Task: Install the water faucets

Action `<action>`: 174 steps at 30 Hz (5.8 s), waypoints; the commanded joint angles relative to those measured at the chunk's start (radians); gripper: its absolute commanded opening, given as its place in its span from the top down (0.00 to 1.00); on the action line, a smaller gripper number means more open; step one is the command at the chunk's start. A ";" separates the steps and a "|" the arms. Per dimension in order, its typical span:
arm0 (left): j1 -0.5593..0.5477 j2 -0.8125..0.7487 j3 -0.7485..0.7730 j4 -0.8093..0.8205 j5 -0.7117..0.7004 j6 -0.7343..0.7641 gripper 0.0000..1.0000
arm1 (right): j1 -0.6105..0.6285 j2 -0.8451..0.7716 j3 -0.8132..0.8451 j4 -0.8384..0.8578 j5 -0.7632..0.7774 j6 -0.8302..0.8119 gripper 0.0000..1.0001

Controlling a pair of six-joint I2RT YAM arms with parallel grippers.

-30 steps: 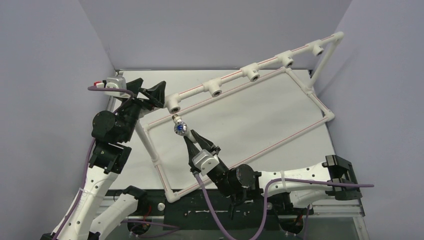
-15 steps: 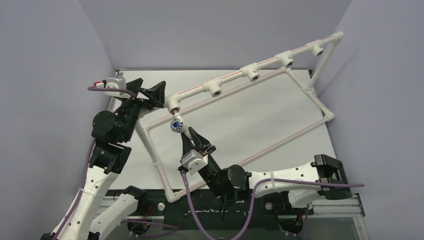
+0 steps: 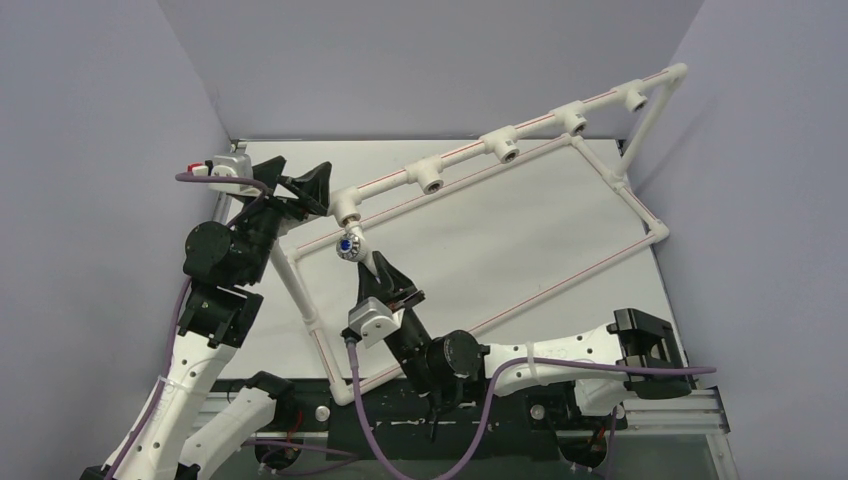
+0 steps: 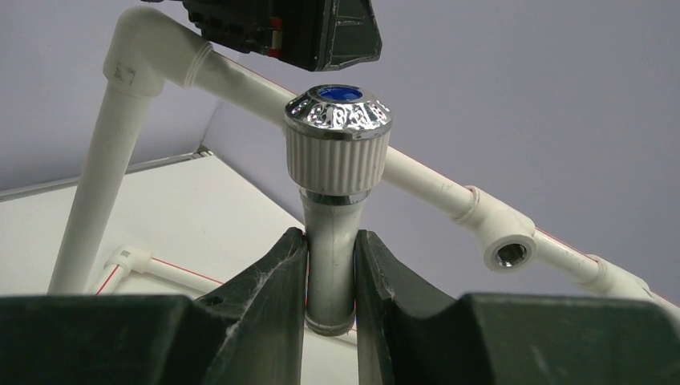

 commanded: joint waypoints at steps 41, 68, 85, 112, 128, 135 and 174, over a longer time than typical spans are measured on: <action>-0.027 0.004 -0.073 -0.287 0.025 -0.020 0.10 | -0.063 -0.024 0.081 0.065 0.155 0.745 1.00; -0.003 -0.021 -0.084 -0.274 0.019 -0.025 0.10 | -0.089 -0.012 0.018 0.128 0.308 1.343 1.00; 0.014 -0.049 -0.095 -0.261 0.025 -0.037 0.10 | -0.078 0.009 0.033 0.017 0.349 1.717 1.00; 0.110 -0.061 -0.112 -0.234 0.075 -0.070 0.10 | -0.068 0.016 0.051 -0.185 0.332 2.130 0.97; 0.145 -0.046 -0.113 -0.225 0.110 -0.080 0.10 | -0.070 -0.031 -0.003 -0.177 0.330 2.125 0.55; 0.152 -0.042 -0.115 -0.225 0.115 -0.081 0.10 | -0.068 -0.042 -0.020 -0.125 0.306 2.065 0.40; 0.237 0.061 -0.101 -0.229 0.200 -0.117 0.10 | -0.172 -0.490 0.132 -0.882 -0.490 0.900 0.34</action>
